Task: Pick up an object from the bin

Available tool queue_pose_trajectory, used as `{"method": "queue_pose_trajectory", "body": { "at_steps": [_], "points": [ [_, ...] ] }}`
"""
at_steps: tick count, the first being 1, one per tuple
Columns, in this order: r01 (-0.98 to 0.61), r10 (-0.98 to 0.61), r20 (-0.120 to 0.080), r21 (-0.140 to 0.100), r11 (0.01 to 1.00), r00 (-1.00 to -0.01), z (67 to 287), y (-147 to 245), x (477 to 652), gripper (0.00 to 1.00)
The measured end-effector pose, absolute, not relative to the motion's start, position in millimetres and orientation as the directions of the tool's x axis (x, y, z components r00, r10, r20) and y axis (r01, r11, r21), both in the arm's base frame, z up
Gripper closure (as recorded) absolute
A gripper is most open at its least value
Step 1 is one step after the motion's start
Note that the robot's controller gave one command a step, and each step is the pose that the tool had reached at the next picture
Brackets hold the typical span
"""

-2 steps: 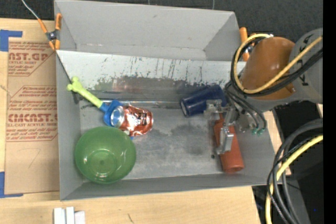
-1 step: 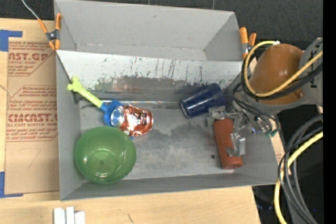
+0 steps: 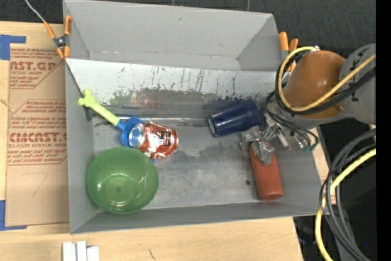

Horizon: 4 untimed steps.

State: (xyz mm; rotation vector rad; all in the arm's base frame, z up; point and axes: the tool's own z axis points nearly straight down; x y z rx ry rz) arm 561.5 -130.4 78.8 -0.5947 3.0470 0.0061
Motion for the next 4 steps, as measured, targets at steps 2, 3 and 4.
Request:
{"method": "queue_pose_trajectory", "body": {
  "at_steps": [2, 3, 4],
  "points": [
    [-0.380, -0.380, -0.041, -0.004, 0.925, -0.924, 148, -131, 543.3, 1.00],
    [-0.399, -0.399, -0.040, -0.006, 0.917, -0.916, 133, -133, 570.6, 1.00],
    [-0.462, -0.462, -0.022, 0.005, 0.887, -0.887, 95, -139, 567.7, 0.00]
  ]
}}
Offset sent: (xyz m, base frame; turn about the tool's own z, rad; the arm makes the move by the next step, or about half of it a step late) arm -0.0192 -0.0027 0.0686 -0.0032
